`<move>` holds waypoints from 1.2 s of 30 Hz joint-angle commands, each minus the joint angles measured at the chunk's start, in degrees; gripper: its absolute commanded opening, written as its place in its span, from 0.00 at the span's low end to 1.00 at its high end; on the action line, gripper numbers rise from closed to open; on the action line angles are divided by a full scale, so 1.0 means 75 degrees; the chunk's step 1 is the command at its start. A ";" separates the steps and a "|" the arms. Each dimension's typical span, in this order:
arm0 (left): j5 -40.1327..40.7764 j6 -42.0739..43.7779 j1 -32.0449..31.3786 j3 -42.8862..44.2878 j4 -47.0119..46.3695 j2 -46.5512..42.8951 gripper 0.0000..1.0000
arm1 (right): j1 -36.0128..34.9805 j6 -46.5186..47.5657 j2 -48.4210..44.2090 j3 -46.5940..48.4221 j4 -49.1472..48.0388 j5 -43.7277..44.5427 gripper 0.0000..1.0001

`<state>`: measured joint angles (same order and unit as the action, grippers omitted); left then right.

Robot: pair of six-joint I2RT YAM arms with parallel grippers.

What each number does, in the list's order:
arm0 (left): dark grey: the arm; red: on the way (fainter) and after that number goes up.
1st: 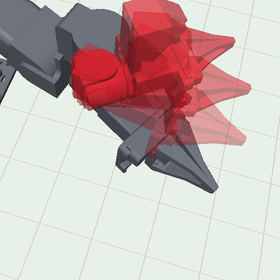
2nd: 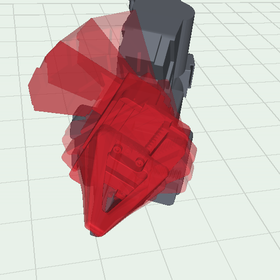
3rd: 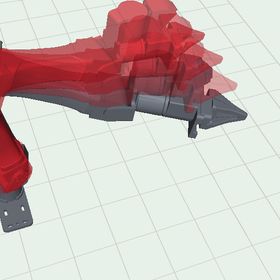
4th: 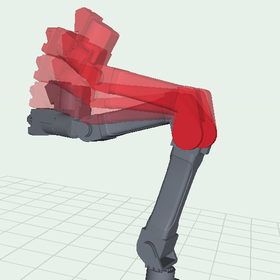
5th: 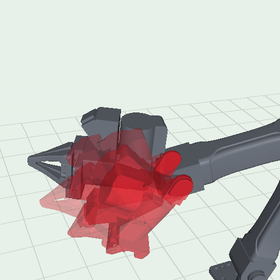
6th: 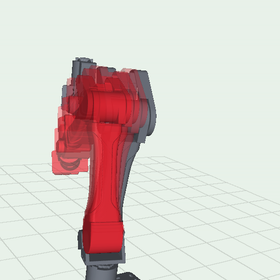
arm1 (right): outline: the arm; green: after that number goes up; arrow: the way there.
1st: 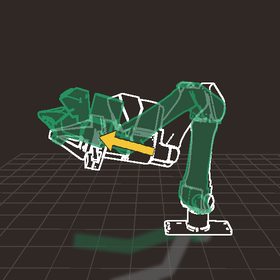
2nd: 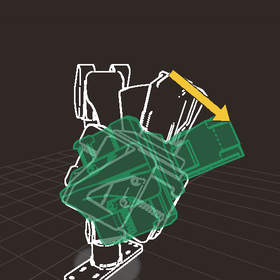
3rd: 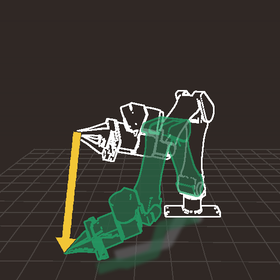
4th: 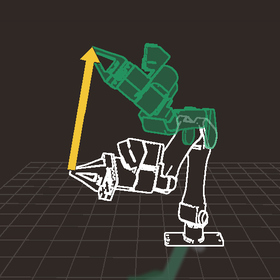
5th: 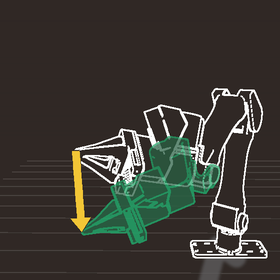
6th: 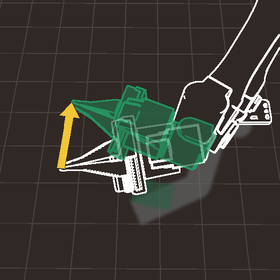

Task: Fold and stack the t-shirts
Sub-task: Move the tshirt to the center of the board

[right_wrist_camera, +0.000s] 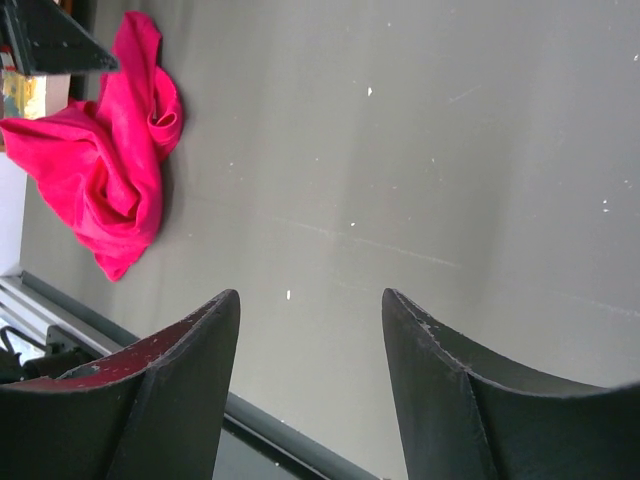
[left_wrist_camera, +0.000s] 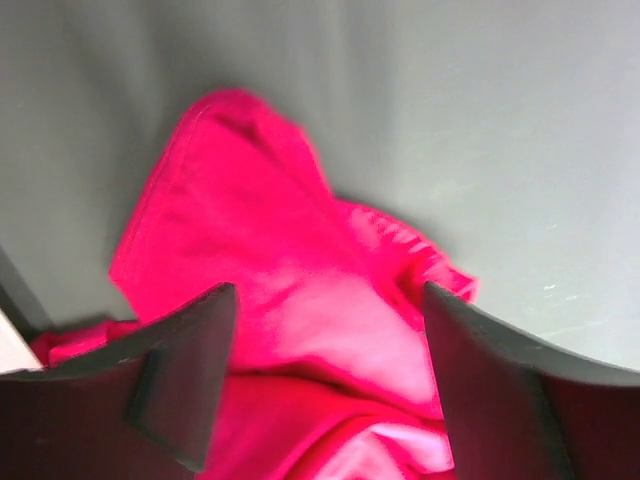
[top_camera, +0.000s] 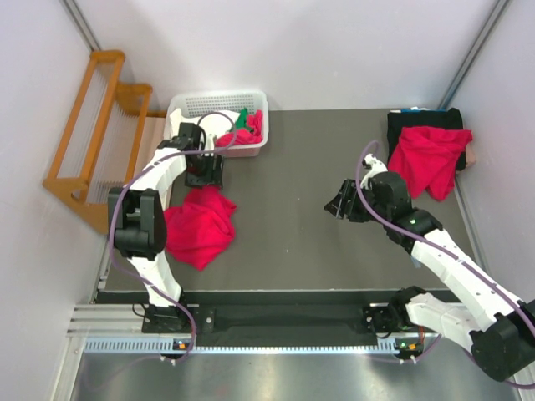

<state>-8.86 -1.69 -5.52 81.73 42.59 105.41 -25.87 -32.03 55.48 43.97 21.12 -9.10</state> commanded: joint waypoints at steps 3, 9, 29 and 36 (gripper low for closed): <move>-0.0084 -0.0044 -0.0084 0.0352 0.0087 -0.0039 0.47 | -0.0078 0.0099 -0.0261 0.0302 -0.0169 -0.0064 0.59; 0.0244 -0.0055 -0.0073 0.0293 0.0075 0.0125 0.82 | -0.0078 0.0216 -0.0437 0.0501 0.0019 0.0007 0.59; 0.1439 -0.0301 -0.0342 0.1031 0.0332 0.1063 0.00 | -0.0078 0.0216 -0.0870 0.0572 0.0113 0.0124 0.59; 0.1334 -0.0104 -0.1160 0.2997 0.1163 0.0630 0.00 | -0.0078 0.0169 -0.0742 0.0443 -0.0050 0.0089 0.56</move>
<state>1.21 -3.51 -8.88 92.68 49.15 113.97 -26.13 -31.07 50.09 45.12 22.41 -8.71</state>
